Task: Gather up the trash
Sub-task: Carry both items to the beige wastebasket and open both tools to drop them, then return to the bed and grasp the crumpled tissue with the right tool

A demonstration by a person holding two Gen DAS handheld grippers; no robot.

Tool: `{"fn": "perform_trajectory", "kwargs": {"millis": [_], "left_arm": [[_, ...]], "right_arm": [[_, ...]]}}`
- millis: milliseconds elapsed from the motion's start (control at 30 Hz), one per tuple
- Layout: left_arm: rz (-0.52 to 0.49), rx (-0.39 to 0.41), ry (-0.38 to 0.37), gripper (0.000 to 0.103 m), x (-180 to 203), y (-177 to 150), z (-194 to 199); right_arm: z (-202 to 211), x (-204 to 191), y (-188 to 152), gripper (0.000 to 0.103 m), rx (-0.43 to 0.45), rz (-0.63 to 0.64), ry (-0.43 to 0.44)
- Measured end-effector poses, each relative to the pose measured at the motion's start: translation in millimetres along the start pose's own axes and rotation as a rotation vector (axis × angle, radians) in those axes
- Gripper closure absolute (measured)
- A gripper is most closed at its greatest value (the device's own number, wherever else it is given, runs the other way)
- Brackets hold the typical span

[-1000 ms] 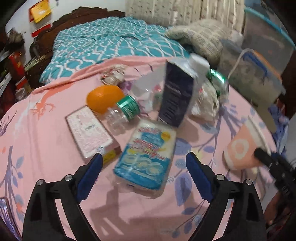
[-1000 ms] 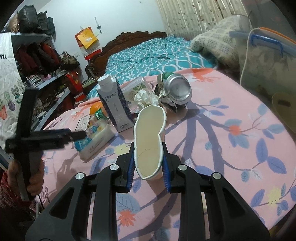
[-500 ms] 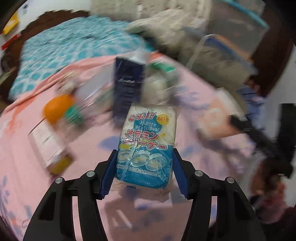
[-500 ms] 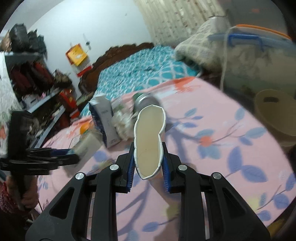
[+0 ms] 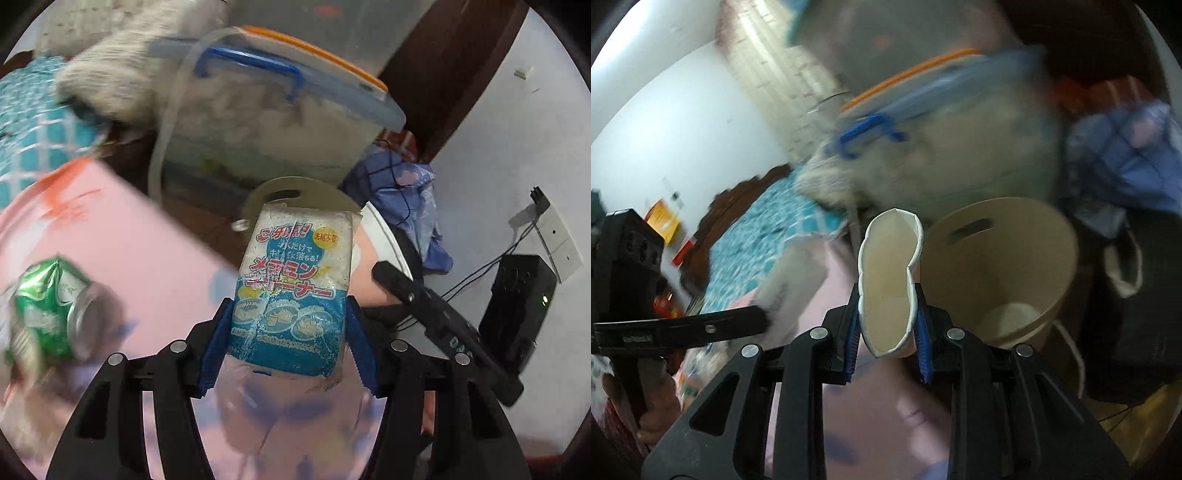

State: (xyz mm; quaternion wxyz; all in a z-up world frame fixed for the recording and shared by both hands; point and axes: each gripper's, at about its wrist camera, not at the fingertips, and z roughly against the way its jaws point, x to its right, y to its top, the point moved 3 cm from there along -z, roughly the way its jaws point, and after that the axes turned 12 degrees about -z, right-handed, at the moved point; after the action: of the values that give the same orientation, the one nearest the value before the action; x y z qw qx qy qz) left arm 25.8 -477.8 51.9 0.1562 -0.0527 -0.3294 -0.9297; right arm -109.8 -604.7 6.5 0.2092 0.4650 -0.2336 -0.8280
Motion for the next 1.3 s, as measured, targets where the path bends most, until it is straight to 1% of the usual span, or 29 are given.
{"fn": "perform_trajectory", "kwargs": {"millis": [67, 100, 167, 233, 267, 300, 333, 433, 500, 533, 600, 700, 767, 800, 867, 900, 1000, 1100, 1167, 1200, 1233, 1267, 1300], "left_arm": [[0.001, -0.014, 0.002, 0.045, 6, 14, -28], [0.008, -0.025, 0.007, 0.044, 7, 21, -45], [0.024, -0.043, 0.020, 0.042, 6, 28, -68], [0.044, -0.069, 0.035, 0.035, 4, 35, -90], [0.048, -0.081, 0.039, 0.028, 4, 37, -98], [0.050, -0.094, 0.042, 0.023, 3, 37, -103], [0.057, -0.108, 0.055, 0.017, 1, 37, -107], [0.084, -0.105, 0.071, 0.017, -5, 35, -100], [0.096, -0.074, 0.085, 0.017, -8, 31, -82], [0.095, -0.044, 0.090, 0.017, -8, 27, -67], [0.090, 0.015, 0.096, 0.017, -8, 17, -34], [0.090, 0.081, 0.110, 0.017, -10, -5, 10], [0.107, 0.123, 0.128, 0.017, -19, -29, 48], [0.126, 0.142, 0.142, 0.017, -27, -47, 68], [0.159, 0.156, 0.161, 0.017, -39, -75, 96], [0.179, 0.160, 0.179, 0.017, -46, -90, 110], [0.253, 0.178, 0.277, 0.018, -72, -146, 161], [0.359, 0.201, 0.398, 0.018, -101, -205, 216], [0.476, 0.221, 0.490, 0.017, -125, -243, 252], [0.526, 0.221, 0.542, 0.017, -136, -256, 265], [0.600, 0.210, 0.634, 0.017, -154, -278, 282], [0.654, 0.194, 0.685, 0.017, -166, -292, 291], [0.710, 0.172, 0.716, 0.017, -178, -305, 295]], "right_arm": [[-10, 18, 12, 0.074, 0.005, -0.015, -0.030], [-15, 25, 16, 0.072, 0.003, -0.015, -0.044], [-29, 36, 22, 0.071, -0.012, -0.036, -0.072], [-35, 49, 22, 0.056, -0.024, -0.077, -0.069], [-34, 54, 22, 0.040, -0.019, -0.098, -0.070], [-33, 59, 23, 0.033, -0.006, -0.113, -0.078], [-31, 63, 25, 0.029, 0.016, -0.131, -0.082], [-23, 64, 30, 0.030, 0.052, -0.138, -0.082], [-14, 59, 29, 0.030, 0.072, -0.137, -0.071], [-10, 55, 28, 0.030, 0.073, -0.136, -0.058], [-5, 43, 24, 0.030, 0.062, -0.124, -0.026], [-2, 15, 15, 0.033, 0.027, -0.080, 0.034], [-3, -9, 5, 0.039, -0.013, -0.042, 0.086], [-3, -21, 0, 0.041, -0.034, -0.023, 0.110], [-7, -51, -18, 0.048, -0.092, 0.025, 0.165], [-9, -66, -28, 0.049, -0.123, 0.050, 0.192], [-17, -105, -58, 0.052, -0.193, 0.121, 0.238], [-30, -143, -94, 0.052, -0.269, 0.196, 0.269], [-41, -169, -120, 0.051, -0.321, 0.251, 0.274], [-45, -179, -130, 0.050, -0.341, 0.272, 0.275], [-51, -190, -143, 0.049, -0.365, 0.295, 0.274], [-56, -201, -156, 0.047, -0.390, 0.321, 0.275], [-62, -211, -165, 0.044, -0.411, 0.346, 0.272]]}}
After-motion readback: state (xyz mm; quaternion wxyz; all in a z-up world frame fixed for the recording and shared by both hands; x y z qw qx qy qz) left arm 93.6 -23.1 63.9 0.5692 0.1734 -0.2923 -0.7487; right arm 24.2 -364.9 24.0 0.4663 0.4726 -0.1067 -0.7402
